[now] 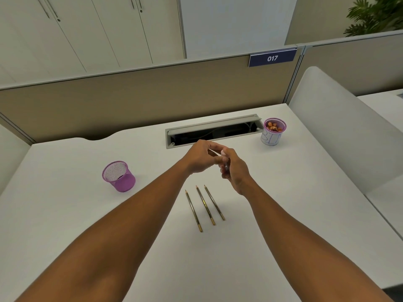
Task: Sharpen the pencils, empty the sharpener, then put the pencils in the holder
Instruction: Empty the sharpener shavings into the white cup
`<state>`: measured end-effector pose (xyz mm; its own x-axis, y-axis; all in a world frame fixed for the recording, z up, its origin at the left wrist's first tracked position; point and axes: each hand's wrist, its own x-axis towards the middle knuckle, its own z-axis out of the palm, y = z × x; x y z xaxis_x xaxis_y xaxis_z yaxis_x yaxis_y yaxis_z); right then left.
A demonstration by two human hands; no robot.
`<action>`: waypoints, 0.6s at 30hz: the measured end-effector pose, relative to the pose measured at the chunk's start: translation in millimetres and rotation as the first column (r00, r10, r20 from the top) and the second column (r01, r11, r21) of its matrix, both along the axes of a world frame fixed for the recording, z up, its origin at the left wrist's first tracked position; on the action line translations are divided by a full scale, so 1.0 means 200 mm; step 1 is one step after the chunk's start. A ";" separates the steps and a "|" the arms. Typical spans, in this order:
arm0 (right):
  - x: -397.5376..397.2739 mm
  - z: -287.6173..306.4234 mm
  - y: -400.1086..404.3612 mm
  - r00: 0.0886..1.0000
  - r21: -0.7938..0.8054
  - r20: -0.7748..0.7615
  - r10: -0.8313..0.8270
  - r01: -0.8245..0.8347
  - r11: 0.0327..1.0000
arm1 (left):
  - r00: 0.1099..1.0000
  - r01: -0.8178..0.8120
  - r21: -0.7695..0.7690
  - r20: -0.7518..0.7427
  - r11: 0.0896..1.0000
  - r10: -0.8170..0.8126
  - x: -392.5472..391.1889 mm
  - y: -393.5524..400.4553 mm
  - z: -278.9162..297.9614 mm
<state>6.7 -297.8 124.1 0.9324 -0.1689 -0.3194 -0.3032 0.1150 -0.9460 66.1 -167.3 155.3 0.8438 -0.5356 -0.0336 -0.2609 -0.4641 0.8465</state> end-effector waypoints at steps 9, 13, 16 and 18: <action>-0.01 0.01 -0.02 0.999 -0.050 -0.015 0.035 -0.036 0.998 | 1.000 -0.018 0.004 0.011 1.000 0.018 0.00 0.00 -0.01; 0.00 0.05 -0.02 0.998 -0.098 -0.016 0.064 -0.065 0.993 | 0.998 -0.062 -0.054 -0.005 0.997 0.062 0.00 0.00 -0.01; 0.01 0.08 -0.02 0.997 -0.037 -0.050 0.065 -0.067 0.997 | 0.998 -0.044 -0.052 -0.043 0.998 0.042 0.01 -0.01 0.00; 0.01 0.09 -0.03 0.993 0.009 -0.083 0.089 -0.089 0.996 | 0.998 -0.007 -0.027 -0.055 1.000 0.006 0.02 0.00 0.02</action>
<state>8.4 -304.4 141.7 0.9140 -0.0844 -0.3969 -0.3898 0.0887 -0.9166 70.9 -167.8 158.9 0.8445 -0.5314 -0.0659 -0.2104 -0.4425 0.8717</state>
